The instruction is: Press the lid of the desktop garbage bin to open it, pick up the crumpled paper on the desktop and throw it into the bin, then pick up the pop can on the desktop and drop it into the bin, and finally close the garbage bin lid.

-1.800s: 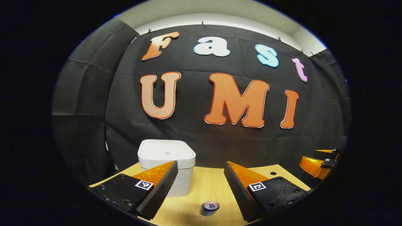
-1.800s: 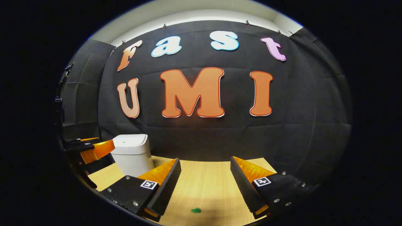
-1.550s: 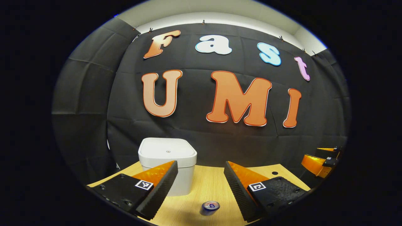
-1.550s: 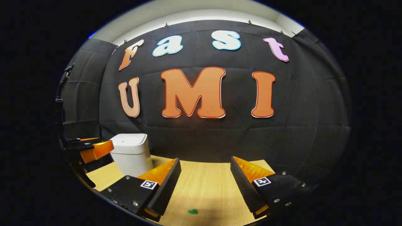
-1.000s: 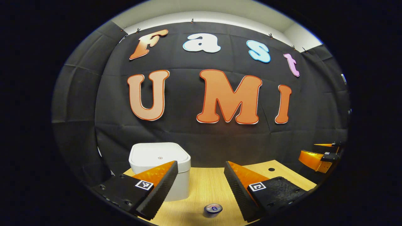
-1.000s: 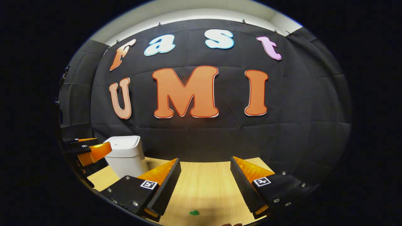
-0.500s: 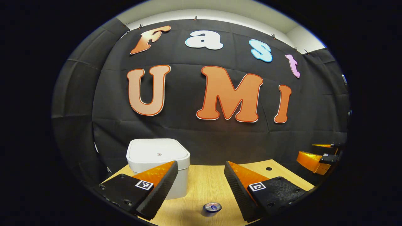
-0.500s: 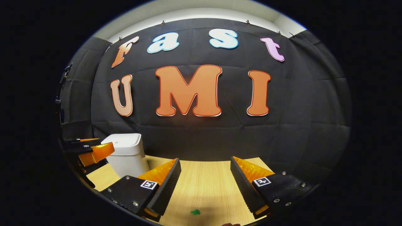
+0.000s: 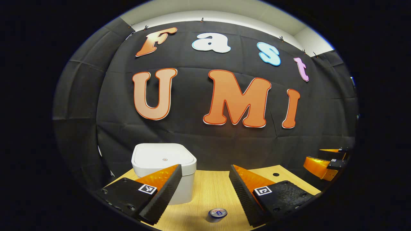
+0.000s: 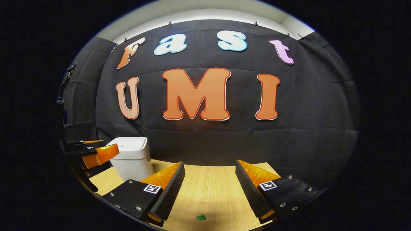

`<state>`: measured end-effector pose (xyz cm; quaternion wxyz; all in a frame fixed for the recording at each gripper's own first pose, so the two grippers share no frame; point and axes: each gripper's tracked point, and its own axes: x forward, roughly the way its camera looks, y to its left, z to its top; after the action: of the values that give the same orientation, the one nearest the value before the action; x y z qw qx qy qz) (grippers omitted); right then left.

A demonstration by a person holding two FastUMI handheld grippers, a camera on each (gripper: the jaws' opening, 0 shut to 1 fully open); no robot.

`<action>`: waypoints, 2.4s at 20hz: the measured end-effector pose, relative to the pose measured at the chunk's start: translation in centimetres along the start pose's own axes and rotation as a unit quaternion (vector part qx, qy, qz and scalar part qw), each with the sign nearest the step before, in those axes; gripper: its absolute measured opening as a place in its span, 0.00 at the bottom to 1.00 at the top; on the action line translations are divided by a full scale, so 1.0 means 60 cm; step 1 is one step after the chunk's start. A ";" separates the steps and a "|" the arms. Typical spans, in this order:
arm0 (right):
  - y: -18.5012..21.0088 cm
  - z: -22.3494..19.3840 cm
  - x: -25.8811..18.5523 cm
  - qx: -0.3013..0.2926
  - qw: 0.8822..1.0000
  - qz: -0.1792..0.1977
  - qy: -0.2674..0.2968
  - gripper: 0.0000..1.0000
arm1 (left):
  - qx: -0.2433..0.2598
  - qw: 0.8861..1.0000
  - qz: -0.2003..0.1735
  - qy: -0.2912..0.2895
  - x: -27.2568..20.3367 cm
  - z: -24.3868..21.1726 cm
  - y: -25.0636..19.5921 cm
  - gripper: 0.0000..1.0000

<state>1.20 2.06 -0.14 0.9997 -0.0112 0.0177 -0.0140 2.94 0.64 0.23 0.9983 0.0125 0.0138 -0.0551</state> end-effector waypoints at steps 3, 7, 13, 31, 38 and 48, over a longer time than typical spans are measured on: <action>0.000 0.000 0.001 -0.006 1.000 -0.002 0.002 0.95 | 0.002 1.000 -0.003 0.002 0.000 -0.003 -0.003 0.94; 0.004 0.003 0.002 0.000 1.000 0.004 0.001 0.95 | 0.001 1.000 -0.005 0.004 0.003 -0.004 -0.004 0.94; -0.002 0.007 0.003 0.003 1.000 -0.001 0.000 0.95 | 0.004 1.000 0.002 0.004 0.004 -0.001 0.004 0.94; -0.003 0.016 0.014 0.004 1.000 -0.001 -0.004 0.95 | 0.026 1.000 0.017 0.002 0.009 0.020 0.030 0.36; -0.008 0.013 0.030 0.004 1.000 0.004 0.008 0.95 | 0.047 0.998 0.026 0.017 0.036 0.046 0.061 0.00; -0.020 0.014 0.068 0.002 1.000 0.000 0.020 0.95 | 0.021 0.989 0.013 0.147 0.148 0.023 0.169 0.00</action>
<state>5.27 0.76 0.56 0.9991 -0.0088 0.0381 -0.0144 12.93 9.68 1.58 0.9855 0.0416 0.1594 -0.0395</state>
